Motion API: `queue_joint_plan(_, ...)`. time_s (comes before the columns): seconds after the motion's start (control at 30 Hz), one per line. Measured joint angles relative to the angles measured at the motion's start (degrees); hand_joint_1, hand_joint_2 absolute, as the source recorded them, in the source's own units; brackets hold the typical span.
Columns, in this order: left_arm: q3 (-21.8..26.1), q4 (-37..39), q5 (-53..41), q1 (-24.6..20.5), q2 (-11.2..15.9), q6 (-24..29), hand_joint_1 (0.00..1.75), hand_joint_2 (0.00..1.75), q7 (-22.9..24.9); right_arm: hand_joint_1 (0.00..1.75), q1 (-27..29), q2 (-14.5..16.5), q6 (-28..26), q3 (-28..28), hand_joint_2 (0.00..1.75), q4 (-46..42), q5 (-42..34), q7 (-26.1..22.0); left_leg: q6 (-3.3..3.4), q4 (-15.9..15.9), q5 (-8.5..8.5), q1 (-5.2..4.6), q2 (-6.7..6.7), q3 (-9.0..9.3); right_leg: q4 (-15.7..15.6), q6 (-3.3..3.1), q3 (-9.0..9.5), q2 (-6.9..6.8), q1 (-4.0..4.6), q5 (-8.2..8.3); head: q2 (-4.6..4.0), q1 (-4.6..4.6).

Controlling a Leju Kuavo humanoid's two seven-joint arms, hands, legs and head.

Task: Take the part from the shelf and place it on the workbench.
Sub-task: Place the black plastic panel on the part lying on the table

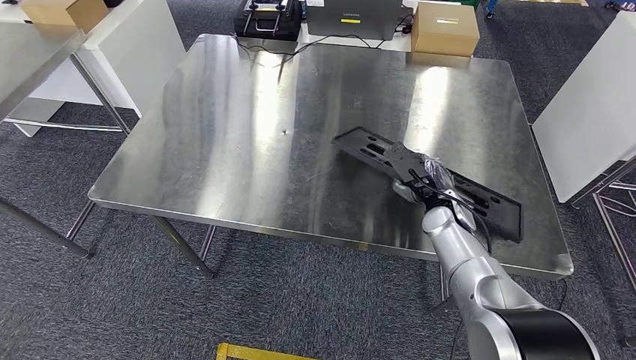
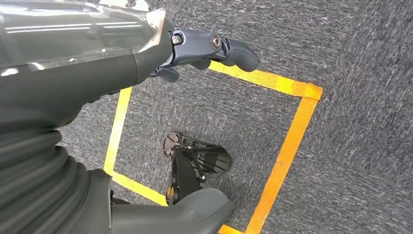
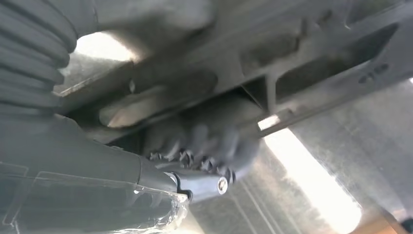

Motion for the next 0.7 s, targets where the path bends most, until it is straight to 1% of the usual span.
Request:
queue_joint_plan(0.23, 0.08, 0.00, -0.09, -0.01, 0.00, -0.10, 0.00, 1.75, 0.15, 0.00, 0.05, -0.01, 1.40, -0.43, 0.00, 0.26, 0.99, 0.42, 0.00, 0.00, 0.00, 0.00, -0.01, 0.00, 0.00, 0.00, 0.00, 0.00, 0.00, 0.00, 0.00, 0.00)
queue_joint_plan(0.7, 0.09, 0.00, -0.31, -0.01, 0.00, -0.32, 0.00, 1.75, 0.15, 0.00, 0.28, -0.09, 1.34, -0.55, 0.00, 0.26, 2.78, 0.44, 0.00, 0.00, 0.00, 0.00, -0.01, 0.01, 0.00, 0.00, 0.00, 0.00, 0.00, 0.00, 0.00, 0.00)
